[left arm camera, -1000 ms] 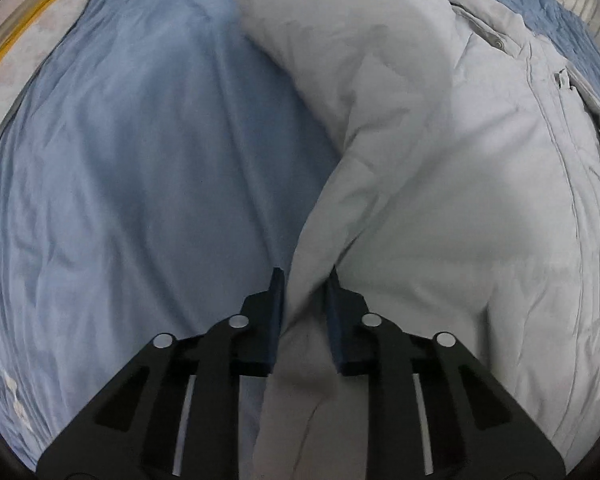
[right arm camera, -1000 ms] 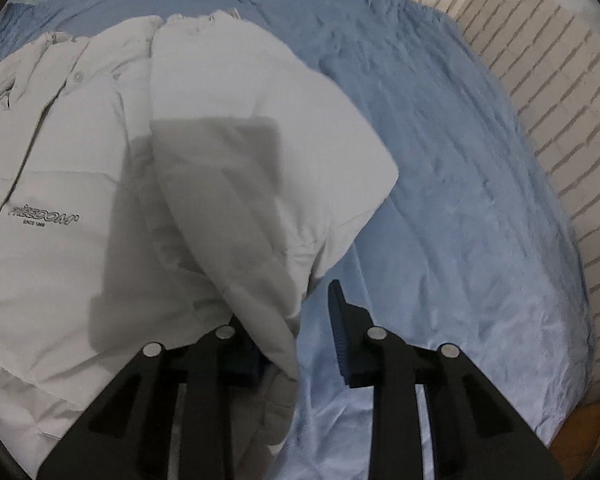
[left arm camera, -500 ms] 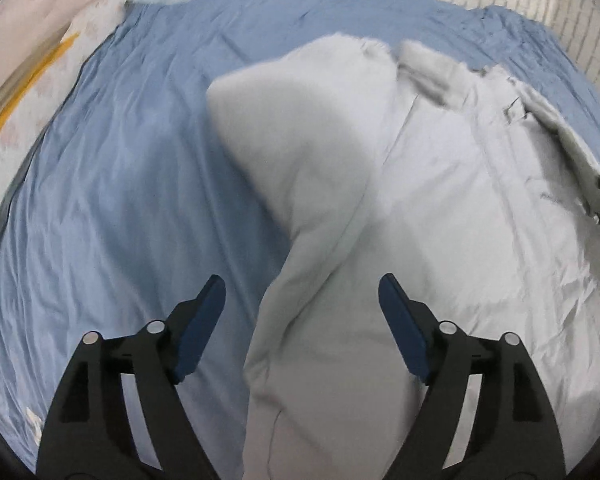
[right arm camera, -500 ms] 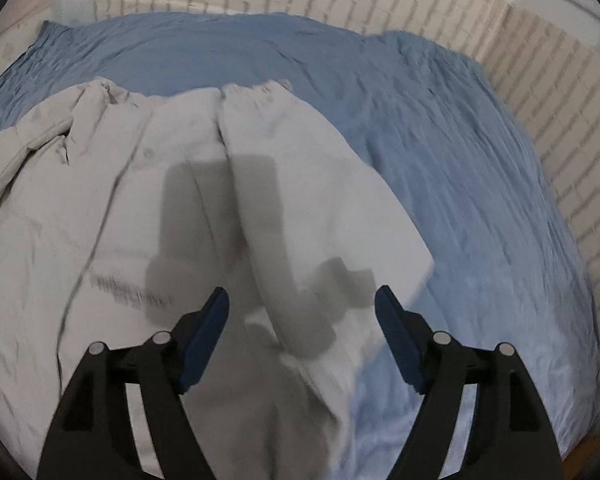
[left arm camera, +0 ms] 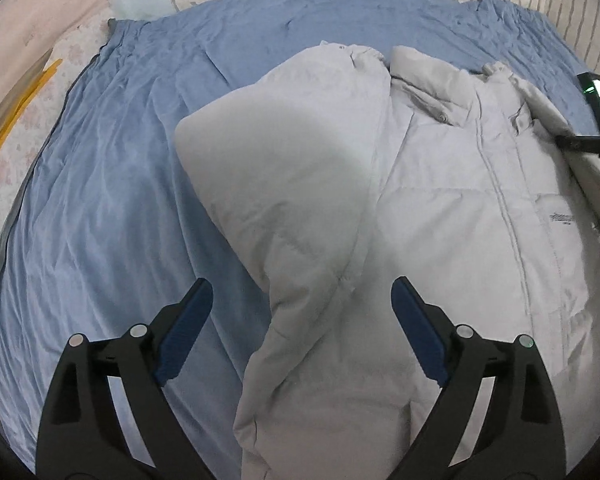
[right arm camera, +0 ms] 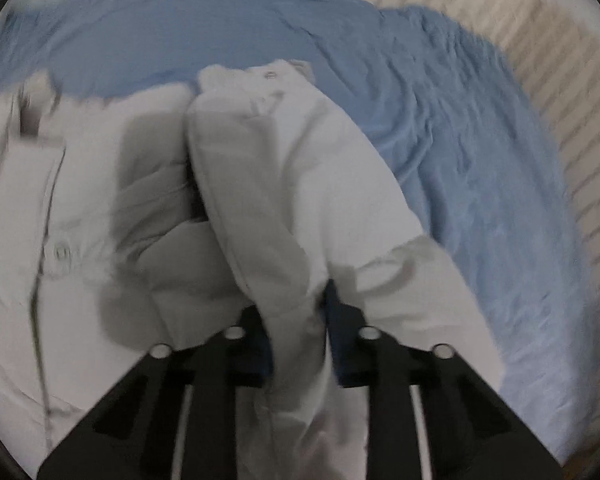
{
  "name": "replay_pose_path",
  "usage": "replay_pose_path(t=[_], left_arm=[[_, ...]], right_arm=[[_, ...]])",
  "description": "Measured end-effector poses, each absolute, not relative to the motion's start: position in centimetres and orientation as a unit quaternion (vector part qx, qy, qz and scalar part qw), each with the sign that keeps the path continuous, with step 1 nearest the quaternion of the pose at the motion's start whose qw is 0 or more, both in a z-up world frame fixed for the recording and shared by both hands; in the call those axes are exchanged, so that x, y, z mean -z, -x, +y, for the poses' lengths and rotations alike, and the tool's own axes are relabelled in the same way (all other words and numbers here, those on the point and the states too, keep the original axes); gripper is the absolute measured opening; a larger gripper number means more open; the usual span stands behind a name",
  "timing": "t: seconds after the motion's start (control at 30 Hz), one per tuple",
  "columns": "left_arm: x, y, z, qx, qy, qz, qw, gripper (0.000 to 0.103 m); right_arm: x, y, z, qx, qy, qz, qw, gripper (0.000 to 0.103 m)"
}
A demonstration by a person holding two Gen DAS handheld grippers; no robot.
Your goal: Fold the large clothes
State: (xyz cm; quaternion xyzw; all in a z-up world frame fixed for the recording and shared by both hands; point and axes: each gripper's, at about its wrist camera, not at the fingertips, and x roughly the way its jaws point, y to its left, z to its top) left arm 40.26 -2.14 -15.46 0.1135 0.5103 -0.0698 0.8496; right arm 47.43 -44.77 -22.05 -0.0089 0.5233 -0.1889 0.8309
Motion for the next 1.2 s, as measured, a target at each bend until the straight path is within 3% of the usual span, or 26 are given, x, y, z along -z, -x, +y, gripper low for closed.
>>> replay_pose_path(t=[0.07,0.3,0.6,0.7,0.8,0.87,0.9,1.0,1.2], left_arm=[[15.9,-40.9,-2.6,0.070,-0.115,0.512,0.848,0.089],[16.6,-40.7,-4.1,0.074,-0.144,0.504,0.848,0.088],[15.0,-38.8,-4.8,0.093,-0.142,0.496,0.851,0.088],[14.6,-38.5,-5.0,0.093,-0.142,0.498,0.850,0.088],[14.3,-38.3,-5.4,0.097,-0.137,0.506,0.846,0.088],[13.7,-37.9,-6.1,0.103,-0.142,0.502,0.847,0.091],[13.3,-37.7,-6.3,0.105,-0.146,0.498,0.848,0.092],[11.8,-37.1,-7.2,0.118,-0.143,0.487,0.854,0.097],[11.8,-37.1,-10.0,0.139,-0.118,0.491,0.852,0.098]], right_arm=[[21.5,-45.7,-46.5,0.181,-0.041,0.506,0.843,0.009],[21.0,-37.7,-46.7,0.132,-0.099,0.457,0.874,0.007],[22.2,-31.0,-37.6,-0.029,-0.016,0.486,0.873,0.007],[22.2,-30.8,-35.8,-0.019,0.027,0.497,0.867,0.012],[21.5,-30.9,-35.9,-0.009,0.019,0.512,0.859,0.031],[20.8,-30.5,-36.2,-0.005,0.025,0.512,0.859,0.061],[19.9,-29.9,-36.2,-0.004,0.030,0.507,0.862,0.067],[18.0,-28.5,-37.7,0.006,0.028,0.489,0.872,0.071],[15.1,-26.0,-42.6,0.130,0.011,0.416,0.900,0.080]])
